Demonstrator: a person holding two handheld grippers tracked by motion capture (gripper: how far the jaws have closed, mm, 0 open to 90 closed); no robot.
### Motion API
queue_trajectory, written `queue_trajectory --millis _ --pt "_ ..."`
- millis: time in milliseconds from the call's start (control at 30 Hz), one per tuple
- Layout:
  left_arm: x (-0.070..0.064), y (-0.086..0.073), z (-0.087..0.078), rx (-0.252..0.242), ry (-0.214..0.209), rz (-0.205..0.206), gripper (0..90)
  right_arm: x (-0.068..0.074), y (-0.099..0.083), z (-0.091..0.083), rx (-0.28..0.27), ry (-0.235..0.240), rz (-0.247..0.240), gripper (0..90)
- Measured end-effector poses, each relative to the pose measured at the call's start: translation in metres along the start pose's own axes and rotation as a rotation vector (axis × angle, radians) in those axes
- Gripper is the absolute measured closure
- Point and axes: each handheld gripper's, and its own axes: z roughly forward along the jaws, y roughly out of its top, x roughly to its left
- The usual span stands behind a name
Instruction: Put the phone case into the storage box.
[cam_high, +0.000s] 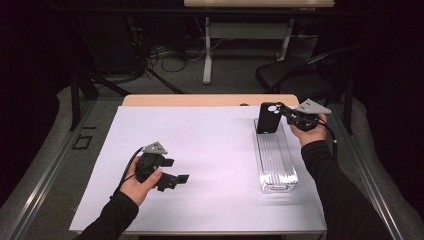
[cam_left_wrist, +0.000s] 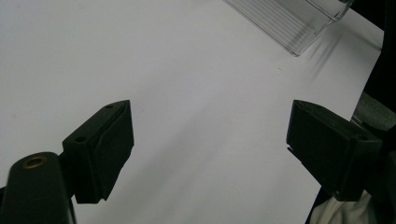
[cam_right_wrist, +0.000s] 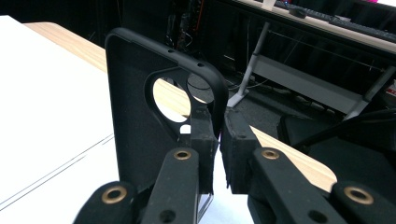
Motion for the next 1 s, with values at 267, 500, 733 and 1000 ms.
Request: queue_trajectory --millis 267,500,733,1000 --pt "-0.0003 -0.0012 0.0016 0.004 0.001 -0.005 15.5 -0.0027 -0.0027 0.0001 -0.001 -0.007 0.025 84.2" --pt "-0.0008 -0.0013 0.0027 0.006 -0.001 -0.003 15.5 -0.0026 -0.0019 0.0006 0.006 -0.007 0.031 82.4" --pt "-0.0009 -0.002 0.0024 0.005 0.001 -0.002 15.5 -0.0028 -0.002 0.0015 0.023 0.0 0.039 77.5" --pt "-0.001 -0.0023 0.0015 0.005 0.002 0.001 15.5 -0.0007 -0.0012 0.0031 0.049 0.0 0.071 64.5"
